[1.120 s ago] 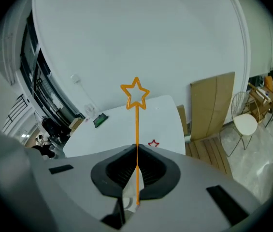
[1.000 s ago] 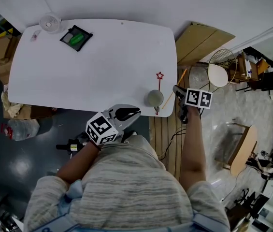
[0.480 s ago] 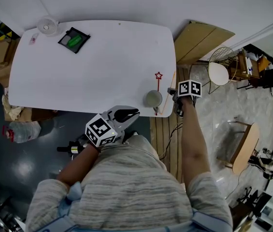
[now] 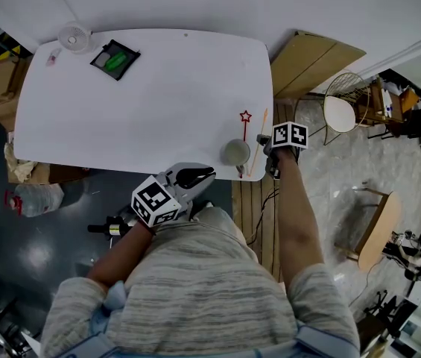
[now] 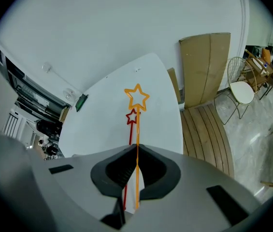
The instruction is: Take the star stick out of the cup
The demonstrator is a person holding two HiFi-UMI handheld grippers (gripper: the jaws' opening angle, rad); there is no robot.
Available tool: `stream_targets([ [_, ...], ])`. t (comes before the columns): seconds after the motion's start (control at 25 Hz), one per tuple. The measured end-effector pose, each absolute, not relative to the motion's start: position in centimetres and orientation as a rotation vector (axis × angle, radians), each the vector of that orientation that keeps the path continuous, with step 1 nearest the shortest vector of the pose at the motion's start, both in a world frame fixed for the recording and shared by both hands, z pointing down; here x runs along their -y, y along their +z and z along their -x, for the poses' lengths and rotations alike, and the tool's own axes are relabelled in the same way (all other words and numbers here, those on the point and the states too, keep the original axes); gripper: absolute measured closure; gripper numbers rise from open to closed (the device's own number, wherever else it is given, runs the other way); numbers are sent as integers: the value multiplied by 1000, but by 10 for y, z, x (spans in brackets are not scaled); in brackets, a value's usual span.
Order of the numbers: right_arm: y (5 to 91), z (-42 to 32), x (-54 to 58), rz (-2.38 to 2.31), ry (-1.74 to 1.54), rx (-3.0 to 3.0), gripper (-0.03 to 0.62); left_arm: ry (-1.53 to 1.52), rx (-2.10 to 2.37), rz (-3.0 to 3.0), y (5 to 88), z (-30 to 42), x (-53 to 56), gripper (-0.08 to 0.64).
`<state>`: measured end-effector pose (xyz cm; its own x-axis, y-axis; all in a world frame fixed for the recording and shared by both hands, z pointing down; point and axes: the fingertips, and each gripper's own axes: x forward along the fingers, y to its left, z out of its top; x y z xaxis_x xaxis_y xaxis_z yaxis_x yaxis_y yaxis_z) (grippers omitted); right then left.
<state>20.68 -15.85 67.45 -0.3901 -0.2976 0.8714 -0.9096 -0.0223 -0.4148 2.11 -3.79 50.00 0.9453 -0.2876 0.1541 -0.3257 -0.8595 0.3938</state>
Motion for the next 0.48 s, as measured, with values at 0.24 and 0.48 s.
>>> stream_targets([
  [0.24, 674, -199, 161, -1269, 1446, 1770, 577, 131, 447, -2677, 500, -24, 38, 517],
  [0.48, 665, -200, 159, -1317, 1502, 1835, 577, 142, 448, -2683, 497, -30, 36, 517],
])
